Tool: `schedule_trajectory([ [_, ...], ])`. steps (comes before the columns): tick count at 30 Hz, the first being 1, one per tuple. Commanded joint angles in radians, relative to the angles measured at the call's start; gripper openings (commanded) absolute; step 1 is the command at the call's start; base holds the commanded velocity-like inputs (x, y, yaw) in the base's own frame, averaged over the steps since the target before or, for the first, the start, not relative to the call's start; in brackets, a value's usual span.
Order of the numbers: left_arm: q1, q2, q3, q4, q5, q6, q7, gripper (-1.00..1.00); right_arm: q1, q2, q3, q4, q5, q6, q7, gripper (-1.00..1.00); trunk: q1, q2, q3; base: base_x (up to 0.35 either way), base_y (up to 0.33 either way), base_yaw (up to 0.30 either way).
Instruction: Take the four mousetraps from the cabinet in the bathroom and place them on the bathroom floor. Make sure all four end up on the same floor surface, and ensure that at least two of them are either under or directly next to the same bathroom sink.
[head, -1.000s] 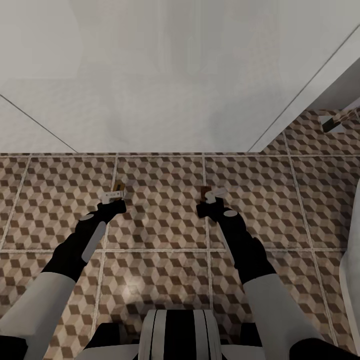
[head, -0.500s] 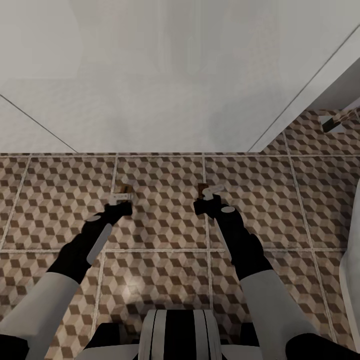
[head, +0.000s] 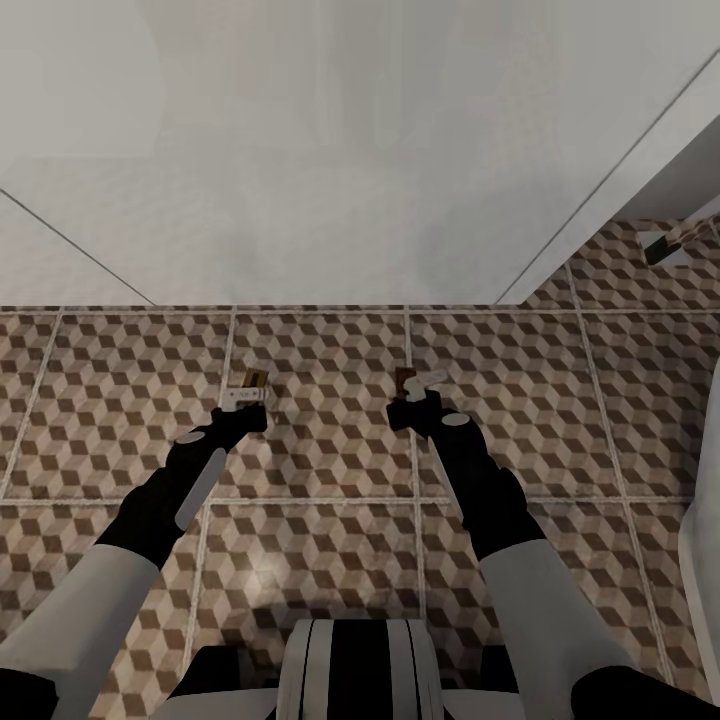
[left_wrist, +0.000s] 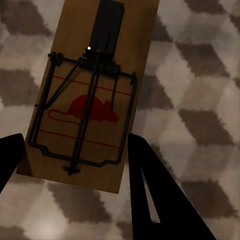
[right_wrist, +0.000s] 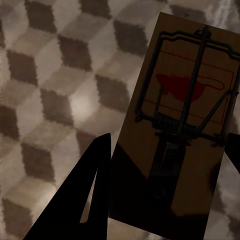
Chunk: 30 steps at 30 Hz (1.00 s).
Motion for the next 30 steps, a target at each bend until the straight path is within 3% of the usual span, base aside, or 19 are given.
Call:
schedule_trajectory([
  [1, 0.0, 0.001, -0.004, -0.001, 0.009, 0.003, 0.008, -1.0, 0.0, 0.0, -0.001, -0.001, 0.009, 0.005, 0.008, -1.0, 0.0, 0.0, -0.001, 0.0, 0.0, 0.0],
  [30, 0.0, -0.014, -0.004, -0.001, 0.009, 0.004, 0.008, -1.0, 0.0, 0.0, 0.001, 0.012, 0.009, 0.005, 0.009, -1.0, 0.0, 0.0, -0.001, 0.074, 0.0, 0.0],
])
